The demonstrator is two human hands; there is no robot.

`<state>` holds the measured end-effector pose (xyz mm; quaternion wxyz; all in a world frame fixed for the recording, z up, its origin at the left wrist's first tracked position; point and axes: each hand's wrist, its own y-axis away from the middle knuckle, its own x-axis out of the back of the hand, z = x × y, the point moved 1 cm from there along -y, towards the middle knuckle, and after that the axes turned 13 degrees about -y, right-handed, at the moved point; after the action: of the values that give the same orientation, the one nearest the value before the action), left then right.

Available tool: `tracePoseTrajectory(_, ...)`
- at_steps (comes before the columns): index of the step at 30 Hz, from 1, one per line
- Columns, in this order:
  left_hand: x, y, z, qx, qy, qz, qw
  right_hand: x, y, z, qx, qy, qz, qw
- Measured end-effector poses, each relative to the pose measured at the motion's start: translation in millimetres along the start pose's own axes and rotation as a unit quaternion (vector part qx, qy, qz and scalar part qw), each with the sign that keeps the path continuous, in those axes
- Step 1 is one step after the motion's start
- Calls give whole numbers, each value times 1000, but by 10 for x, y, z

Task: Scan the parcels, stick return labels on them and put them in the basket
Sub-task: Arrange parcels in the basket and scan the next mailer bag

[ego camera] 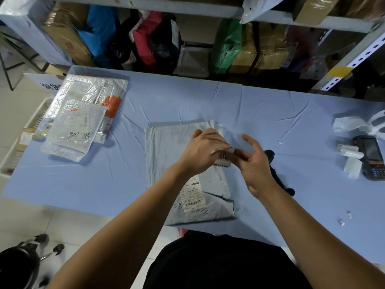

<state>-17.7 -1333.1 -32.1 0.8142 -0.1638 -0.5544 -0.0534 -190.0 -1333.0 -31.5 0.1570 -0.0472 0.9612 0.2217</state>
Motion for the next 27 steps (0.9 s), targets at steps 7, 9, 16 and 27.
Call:
tracePoseTrajectory(7,102,-109,43,-48,-82,27,995,-23,-19,-57,41,-7,24,999)
tracePoseTrajectory(9,118,-128,51,-38,-78,31,996,-37,-37,-56,53,-3,23,998)
tracePoseTrajectory(16,156,-139,23,-25,-78,9,997,-78,-41,-43,74,25,16,997)
tracePoseTrajectory(27,163,-94,7,-38,-86,-49,994,-93,42,-62,95,61,36,993)
